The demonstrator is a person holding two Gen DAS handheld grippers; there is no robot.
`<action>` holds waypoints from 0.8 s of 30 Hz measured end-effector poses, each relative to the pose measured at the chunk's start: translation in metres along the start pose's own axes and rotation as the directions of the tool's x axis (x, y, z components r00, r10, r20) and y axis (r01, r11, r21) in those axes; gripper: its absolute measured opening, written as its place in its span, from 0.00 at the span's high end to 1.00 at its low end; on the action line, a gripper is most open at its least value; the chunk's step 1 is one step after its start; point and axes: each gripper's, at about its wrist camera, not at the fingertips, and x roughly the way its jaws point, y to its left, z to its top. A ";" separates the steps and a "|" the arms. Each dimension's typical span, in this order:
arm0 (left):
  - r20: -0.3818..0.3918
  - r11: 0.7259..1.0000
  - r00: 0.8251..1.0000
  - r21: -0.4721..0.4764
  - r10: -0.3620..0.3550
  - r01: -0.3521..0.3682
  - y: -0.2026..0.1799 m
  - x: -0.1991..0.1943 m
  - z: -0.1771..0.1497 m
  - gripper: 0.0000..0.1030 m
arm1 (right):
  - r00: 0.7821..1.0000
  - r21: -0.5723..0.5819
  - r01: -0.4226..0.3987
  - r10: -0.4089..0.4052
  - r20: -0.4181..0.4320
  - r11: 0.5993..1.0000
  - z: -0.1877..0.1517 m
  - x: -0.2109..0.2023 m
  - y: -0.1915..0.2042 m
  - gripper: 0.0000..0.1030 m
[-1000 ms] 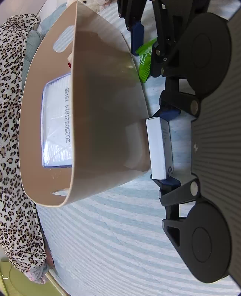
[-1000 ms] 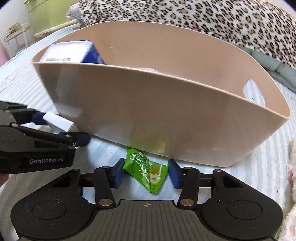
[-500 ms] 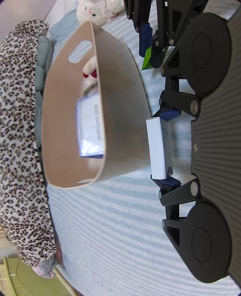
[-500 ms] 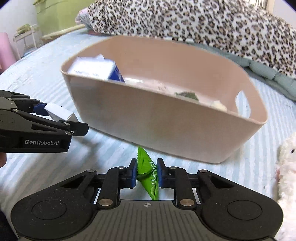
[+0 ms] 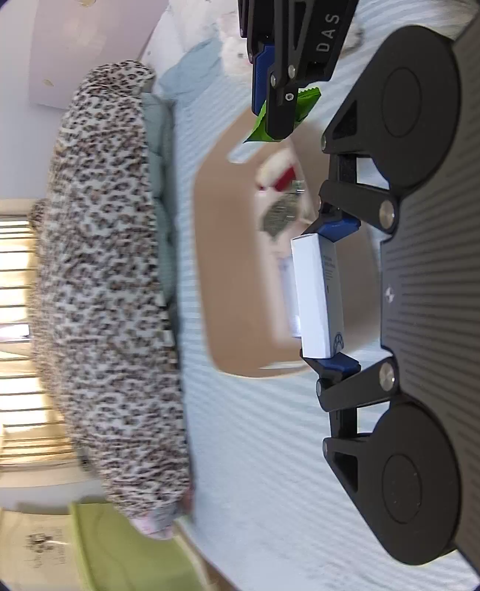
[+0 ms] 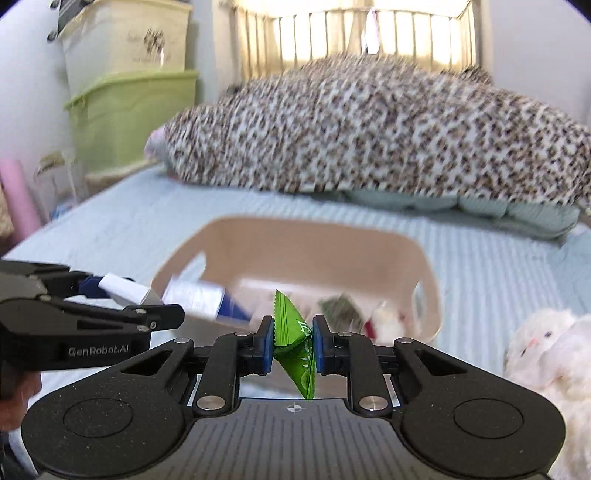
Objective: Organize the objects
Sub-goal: 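Carry white box and green candy over the basket and release both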
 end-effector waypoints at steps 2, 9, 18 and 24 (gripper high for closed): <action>0.030 1.000 0.999 -0.002 0.018 -0.018 -0.007 0.002 0.012 0.41 | 1.000 0.026 0.009 -0.009 0.024 1.000 0.009 0.000 -0.006 0.81; 0.048 0.999 0.998 -0.024 0.034 -0.033 -0.028 0.030 0.043 0.41 | 0.992 0.104 0.049 -0.061 0.109 0.993 0.036 0.012 -0.025 0.81; -0.078 0.991 0.991 -0.074 0.105 -0.111 -0.026 0.098 0.047 0.41 | 0.989 0.090 0.129 -0.135 0.063 0.988 0.034 0.065 -0.046 0.81; -0.129 0.994 0.986 -0.029 0.103 -0.108 -0.030 0.114 0.035 0.40 | 0.983 0.086 0.180 -0.178 -0.041 0.980 0.020 0.092 -0.052 0.66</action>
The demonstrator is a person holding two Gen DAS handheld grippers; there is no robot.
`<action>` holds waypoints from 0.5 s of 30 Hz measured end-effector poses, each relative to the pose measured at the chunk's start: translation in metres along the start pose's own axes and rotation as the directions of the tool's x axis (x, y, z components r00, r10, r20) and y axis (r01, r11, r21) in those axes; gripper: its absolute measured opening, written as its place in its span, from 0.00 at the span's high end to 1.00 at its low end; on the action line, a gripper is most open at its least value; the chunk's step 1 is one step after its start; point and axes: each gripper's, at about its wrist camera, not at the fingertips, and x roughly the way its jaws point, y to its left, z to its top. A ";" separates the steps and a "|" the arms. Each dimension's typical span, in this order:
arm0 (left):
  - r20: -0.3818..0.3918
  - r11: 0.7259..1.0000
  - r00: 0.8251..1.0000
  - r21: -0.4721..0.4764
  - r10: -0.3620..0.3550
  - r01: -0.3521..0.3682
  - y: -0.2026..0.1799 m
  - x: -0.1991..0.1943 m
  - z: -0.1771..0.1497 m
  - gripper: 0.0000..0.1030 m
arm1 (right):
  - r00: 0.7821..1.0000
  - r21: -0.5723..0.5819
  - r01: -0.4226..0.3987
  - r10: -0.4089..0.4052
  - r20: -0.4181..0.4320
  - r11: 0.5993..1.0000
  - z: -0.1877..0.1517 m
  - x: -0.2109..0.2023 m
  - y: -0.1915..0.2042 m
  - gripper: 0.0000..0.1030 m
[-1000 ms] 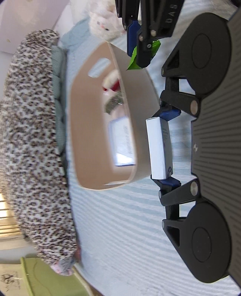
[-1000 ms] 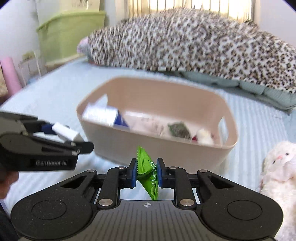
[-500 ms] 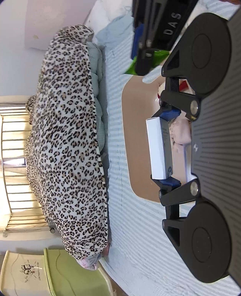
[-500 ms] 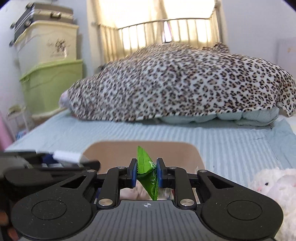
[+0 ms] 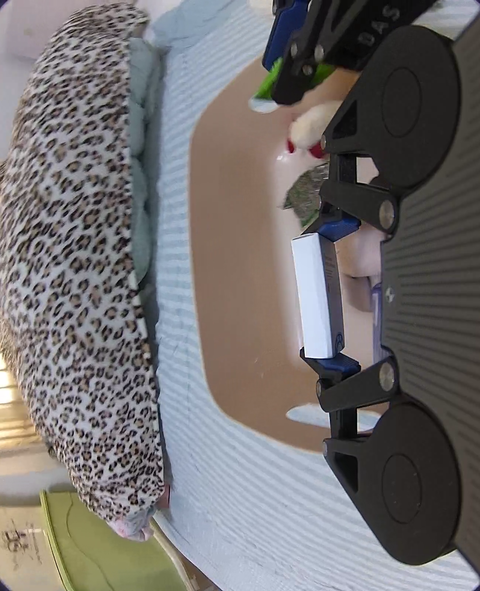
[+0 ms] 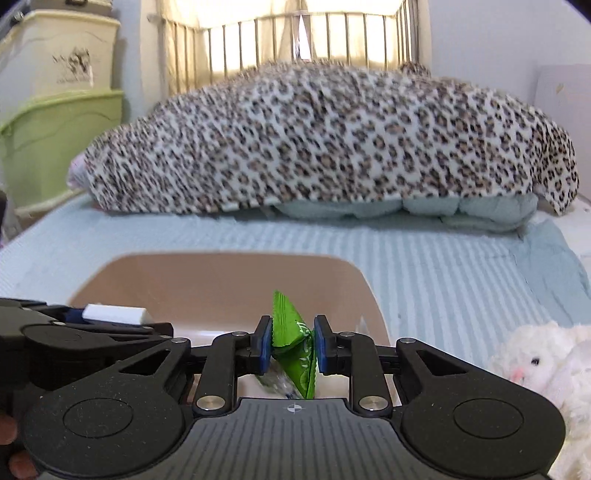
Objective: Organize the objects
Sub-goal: 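Carry white box and green candy over the basket and release both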
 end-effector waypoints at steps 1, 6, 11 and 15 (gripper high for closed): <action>0.004 1.000 1.000 0.006 0.005 -0.005 0.000 -0.001 -0.002 0.40 | 1.000 0.011 0.002 -0.002 -0.019 1.000 -0.001 0.003 -0.001 0.61; 0.008 0.997 1.000 -0.080 -0.012 0.012 0.013 -0.016 -0.003 0.19 | 1.000 0.056 0.002 -0.002 -0.005 0.998 0.002 -0.012 -0.004 0.27; 0.003 0.987 0.999 -0.156 -0.049 0.049 0.027 -0.037 -0.001 0.17 | 1.000 0.066 -0.012 0.010 0.026 0.998 0.005 -0.042 -0.004 0.02; 0.018 0.987 0.999 -0.153 -0.043 0.045 0.030 -0.057 -0.003 0.17 | 0.998 0.070 -0.014 0.010 0.056 0.997 0.011 -0.069 -0.002 0.00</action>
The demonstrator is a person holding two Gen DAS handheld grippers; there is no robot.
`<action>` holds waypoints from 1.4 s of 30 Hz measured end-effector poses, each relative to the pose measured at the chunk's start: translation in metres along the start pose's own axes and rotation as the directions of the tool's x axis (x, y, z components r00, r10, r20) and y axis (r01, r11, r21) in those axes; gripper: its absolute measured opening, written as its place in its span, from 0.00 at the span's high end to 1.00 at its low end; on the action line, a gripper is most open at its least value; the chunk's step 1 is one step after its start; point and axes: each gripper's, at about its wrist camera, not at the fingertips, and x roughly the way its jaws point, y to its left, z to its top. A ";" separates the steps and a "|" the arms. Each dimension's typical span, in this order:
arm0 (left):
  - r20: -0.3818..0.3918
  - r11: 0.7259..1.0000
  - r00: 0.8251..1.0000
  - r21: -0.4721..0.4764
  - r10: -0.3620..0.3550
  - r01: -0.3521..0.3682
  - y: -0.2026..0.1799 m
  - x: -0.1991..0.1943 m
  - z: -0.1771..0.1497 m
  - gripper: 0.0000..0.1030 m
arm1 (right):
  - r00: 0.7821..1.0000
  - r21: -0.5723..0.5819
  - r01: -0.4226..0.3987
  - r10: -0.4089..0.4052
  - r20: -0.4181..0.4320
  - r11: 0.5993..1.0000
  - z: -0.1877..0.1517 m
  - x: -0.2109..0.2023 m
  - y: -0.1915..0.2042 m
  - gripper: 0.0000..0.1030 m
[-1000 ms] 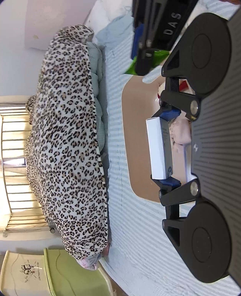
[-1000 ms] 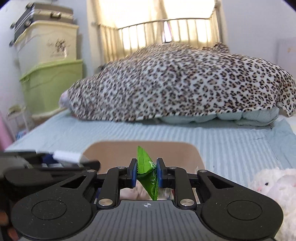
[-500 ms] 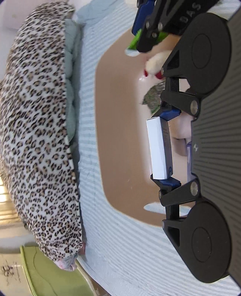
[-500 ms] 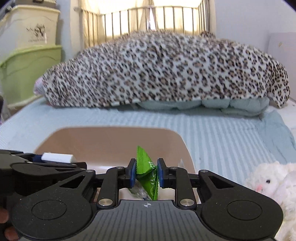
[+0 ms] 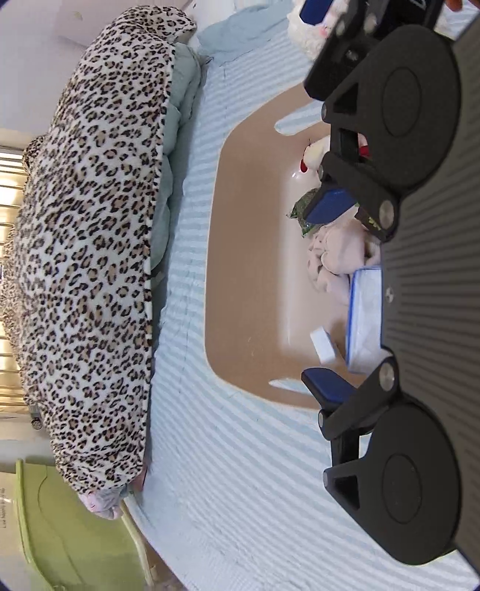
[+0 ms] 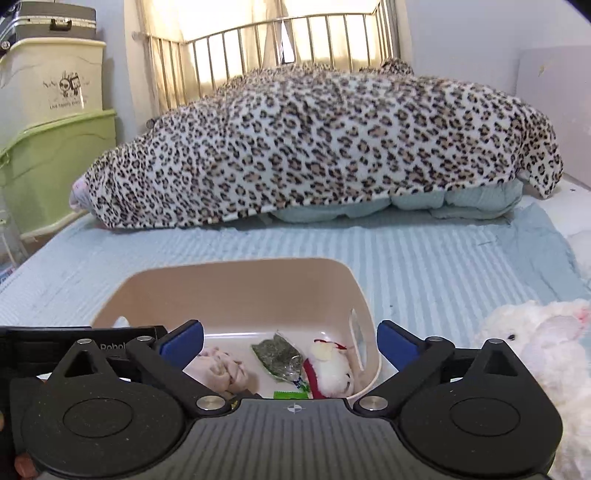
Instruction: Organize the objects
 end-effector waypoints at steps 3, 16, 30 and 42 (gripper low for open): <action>0.012 0.999 1.000 0.035 0.004 -0.005 -0.003 -0.018 -0.005 0.17 | 1.000 -0.007 0.000 0.000 0.009 1.000 0.003 -0.020 0.002 0.00; 0.043 0.996 0.999 0.094 -0.001 -0.003 -0.006 -0.107 -0.046 0.17 | 0.999 -0.045 0.040 -0.040 0.011 0.998 -0.022 -0.102 -0.004 0.00; 0.034 0.988 0.998 0.145 -0.053 0.047 -0.020 -0.174 -0.103 0.17 | 0.998 -0.063 0.058 -0.058 -0.004 0.996 -0.075 -0.171 -0.014 0.00; 0.049 0.990 0.999 0.138 -0.012 0.005 -0.002 -0.206 -0.126 0.17 | 0.999 -0.096 0.025 -0.029 -0.032 0.995 -0.095 -0.199 -0.005 0.00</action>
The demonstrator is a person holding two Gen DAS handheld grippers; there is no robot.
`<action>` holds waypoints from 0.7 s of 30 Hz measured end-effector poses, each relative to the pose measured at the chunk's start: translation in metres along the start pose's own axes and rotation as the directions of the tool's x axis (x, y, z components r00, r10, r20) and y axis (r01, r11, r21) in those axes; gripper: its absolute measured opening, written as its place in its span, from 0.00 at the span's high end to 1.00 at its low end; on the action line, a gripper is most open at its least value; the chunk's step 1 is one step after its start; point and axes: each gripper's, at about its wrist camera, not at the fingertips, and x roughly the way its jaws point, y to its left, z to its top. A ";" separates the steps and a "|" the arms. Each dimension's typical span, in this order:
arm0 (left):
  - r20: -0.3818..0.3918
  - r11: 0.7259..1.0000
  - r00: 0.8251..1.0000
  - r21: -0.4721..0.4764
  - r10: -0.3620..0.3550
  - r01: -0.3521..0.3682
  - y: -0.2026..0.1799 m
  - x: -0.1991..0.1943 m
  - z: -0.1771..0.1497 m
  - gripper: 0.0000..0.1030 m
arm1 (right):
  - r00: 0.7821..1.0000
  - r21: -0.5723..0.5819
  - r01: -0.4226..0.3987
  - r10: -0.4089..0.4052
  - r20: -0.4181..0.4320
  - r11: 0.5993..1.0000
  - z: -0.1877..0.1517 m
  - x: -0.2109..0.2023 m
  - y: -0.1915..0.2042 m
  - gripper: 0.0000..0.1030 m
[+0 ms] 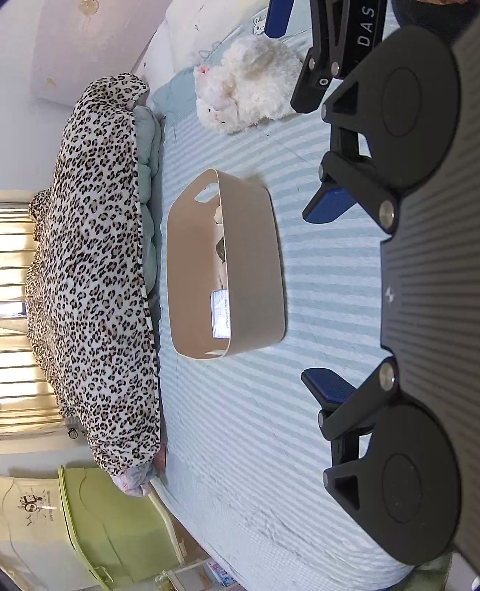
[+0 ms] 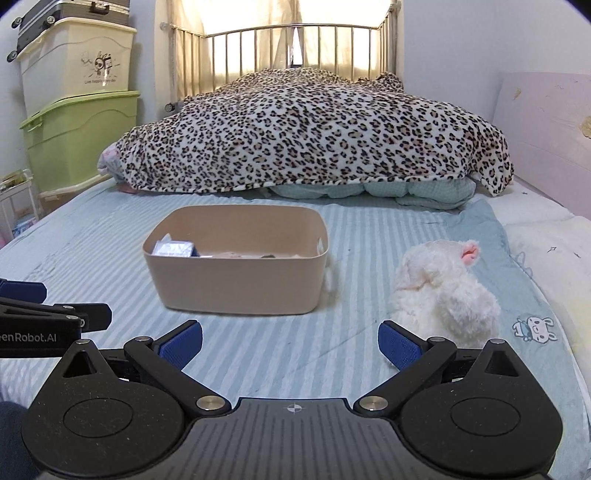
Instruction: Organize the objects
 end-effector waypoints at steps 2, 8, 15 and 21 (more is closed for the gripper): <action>0.001 1.000 1.000 -0.001 -0.007 0.007 0.003 -0.006 -0.004 0.17 | 1.000 -0.008 -0.002 0.002 0.003 1.000 -0.002 -0.005 0.004 0.00; 0.011 1.000 1.000 -0.015 -0.014 0.014 0.009 -0.022 -0.012 0.16 | 1.000 -0.028 -0.018 0.019 0.009 0.999 -0.006 -0.017 0.014 0.00; 0.050 1.000 0.999 -0.009 -0.003 0.003 0.012 -0.045 -0.013 0.16 | 1.000 -0.036 -0.031 0.031 0.002 0.999 -0.010 -0.029 0.018 0.00; 0.041 1.000 0.999 -0.014 -0.023 0.024 0.017 -0.055 -0.019 0.16 | 1.000 -0.049 -0.024 0.024 0.003 0.999 -0.013 -0.040 0.019 0.00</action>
